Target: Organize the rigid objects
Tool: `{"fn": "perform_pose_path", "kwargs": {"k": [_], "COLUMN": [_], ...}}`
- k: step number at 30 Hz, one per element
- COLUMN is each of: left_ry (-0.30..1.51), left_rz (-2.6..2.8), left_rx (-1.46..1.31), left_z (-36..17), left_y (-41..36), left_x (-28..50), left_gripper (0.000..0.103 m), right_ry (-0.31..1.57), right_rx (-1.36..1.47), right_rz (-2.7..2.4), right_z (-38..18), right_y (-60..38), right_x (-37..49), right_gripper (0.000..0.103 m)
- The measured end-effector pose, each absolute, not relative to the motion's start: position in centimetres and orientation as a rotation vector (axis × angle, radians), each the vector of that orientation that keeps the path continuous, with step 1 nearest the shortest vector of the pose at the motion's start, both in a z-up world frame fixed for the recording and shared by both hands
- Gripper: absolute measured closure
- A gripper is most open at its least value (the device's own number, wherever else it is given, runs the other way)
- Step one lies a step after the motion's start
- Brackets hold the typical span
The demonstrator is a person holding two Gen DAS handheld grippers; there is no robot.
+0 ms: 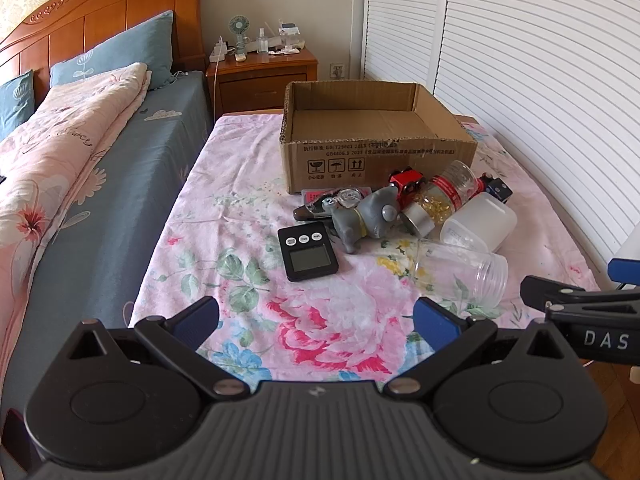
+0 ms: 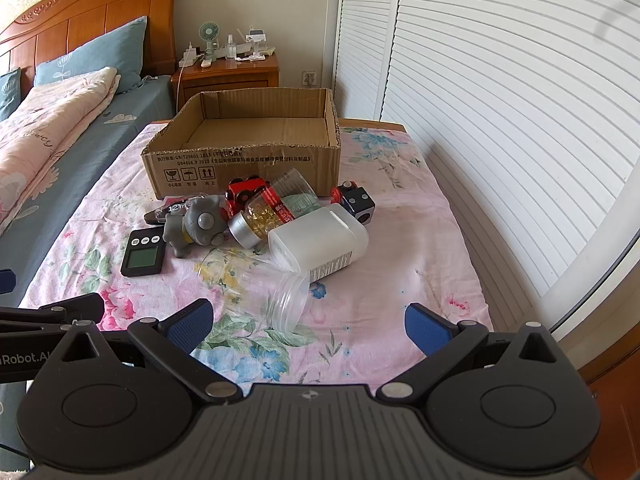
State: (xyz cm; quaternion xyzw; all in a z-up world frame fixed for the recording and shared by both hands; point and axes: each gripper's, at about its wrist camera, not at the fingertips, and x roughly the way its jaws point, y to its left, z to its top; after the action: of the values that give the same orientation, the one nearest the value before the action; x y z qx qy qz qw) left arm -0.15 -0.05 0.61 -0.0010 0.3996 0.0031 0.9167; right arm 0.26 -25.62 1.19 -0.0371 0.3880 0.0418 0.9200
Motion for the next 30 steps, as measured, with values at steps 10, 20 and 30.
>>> {"fn": "perform_pose_path", "kwargs": {"k": [10, 20, 30], "left_ry": [0.820, 0.821, 0.804], "left_rz": [0.005, 0.001, -0.043], "left_rx": [-0.002, -0.005, -0.004], "left_z": [0.70, 0.74, 0.77], "left_y": [-0.02, -0.02, 0.20], "left_x": [-0.17, -0.02, 0.35], "left_gripper": [0.001, 0.001, 0.001], "right_ry": [0.794, 0.794, 0.781], "right_rx": [-0.076, -0.077, -0.095], "right_rz": [0.085, 0.084, 0.084], "right_z": [1.30, 1.29, 1.62], "right_y": [-25.57, -25.55, -25.67], "right_x": [0.21, 0.20, 0.40], "right_gripper": [0.000, 0.000, 0.000]}}
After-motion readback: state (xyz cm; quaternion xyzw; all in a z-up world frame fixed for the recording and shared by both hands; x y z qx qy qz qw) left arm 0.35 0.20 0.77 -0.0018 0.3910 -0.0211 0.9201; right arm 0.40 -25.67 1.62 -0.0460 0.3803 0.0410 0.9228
